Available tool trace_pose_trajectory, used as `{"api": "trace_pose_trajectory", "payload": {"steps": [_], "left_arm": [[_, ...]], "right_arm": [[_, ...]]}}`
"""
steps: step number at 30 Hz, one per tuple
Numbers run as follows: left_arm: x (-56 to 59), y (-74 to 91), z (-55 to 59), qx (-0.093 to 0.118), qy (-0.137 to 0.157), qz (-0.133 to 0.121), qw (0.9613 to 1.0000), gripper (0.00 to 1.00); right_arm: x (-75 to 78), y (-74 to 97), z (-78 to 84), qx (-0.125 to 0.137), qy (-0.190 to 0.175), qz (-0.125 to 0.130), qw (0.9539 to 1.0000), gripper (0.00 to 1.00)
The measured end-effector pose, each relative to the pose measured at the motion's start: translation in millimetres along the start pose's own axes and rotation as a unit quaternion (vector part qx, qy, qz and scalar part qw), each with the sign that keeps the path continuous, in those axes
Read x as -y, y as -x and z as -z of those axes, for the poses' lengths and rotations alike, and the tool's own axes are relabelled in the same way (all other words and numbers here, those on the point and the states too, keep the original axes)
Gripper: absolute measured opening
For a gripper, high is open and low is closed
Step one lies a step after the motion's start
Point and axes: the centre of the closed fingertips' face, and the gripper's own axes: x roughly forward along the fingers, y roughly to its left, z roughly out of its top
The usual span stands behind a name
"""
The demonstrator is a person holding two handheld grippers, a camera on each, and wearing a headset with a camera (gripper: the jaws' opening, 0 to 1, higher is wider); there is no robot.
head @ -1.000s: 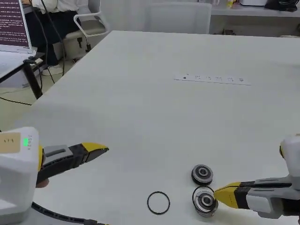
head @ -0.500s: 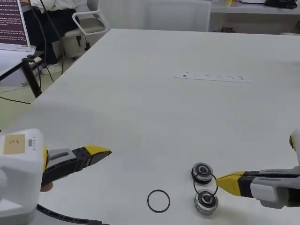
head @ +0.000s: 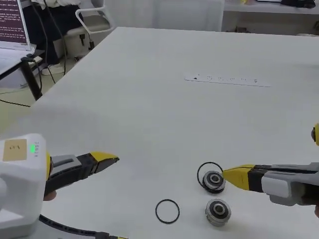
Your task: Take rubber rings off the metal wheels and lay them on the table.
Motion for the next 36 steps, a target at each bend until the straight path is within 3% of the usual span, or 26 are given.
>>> {"api": "trace_pose_trajectory", "payload": {"steps": [8,9,10,13,18,27,36], "left_arm": [[0.9,-0.5,-2.1,0.005,0.0,0.002,1.0,0.92],[1.1,-0.6,-2.3,0.006,0.0,0.002,1.0,0.92],[1.2,-0.6,-2.5,0.006,0.0,0.003,1.0,0.92],[1.9,-0.8,-2.9,0.008,0.001,0.004,1.0,0.92],[3.8,-1.4,-2.9,0.007,0.0,0.009,0.9999,0.92],[4.3,-1.6,-1.9,0.005,0.0,0.009,0.9999,0.91],[4.4,-1.9,0.6,-0.001,0.001,0.011,0.9999,0.91]], "right_arm": [[-26.0,-20.3,-7.2,-0.005,0.041,-0.024,0.9989,0.0],[-30.4,-22.5,-0.9,-0.025,0.057,-0.036,0.9974,0.0],[-30.7,-26.6,-1.5,-0.023,0.048,-0.029,0.9982,0.0],[-32.0,-34.2,8.4,-0.05,0.054,-0.025,0.997,0.0],[-26.1,-45.8,33.2,-0.106,0.05,-0.018,0.993,0.0],[-8.0,-57.8,55.5,-0.144,0.04,-0.004,0.9888,0.0],[2.7,-62.4,67.1,-0.16,0.051,0.009,0.9857,0.0]]}}
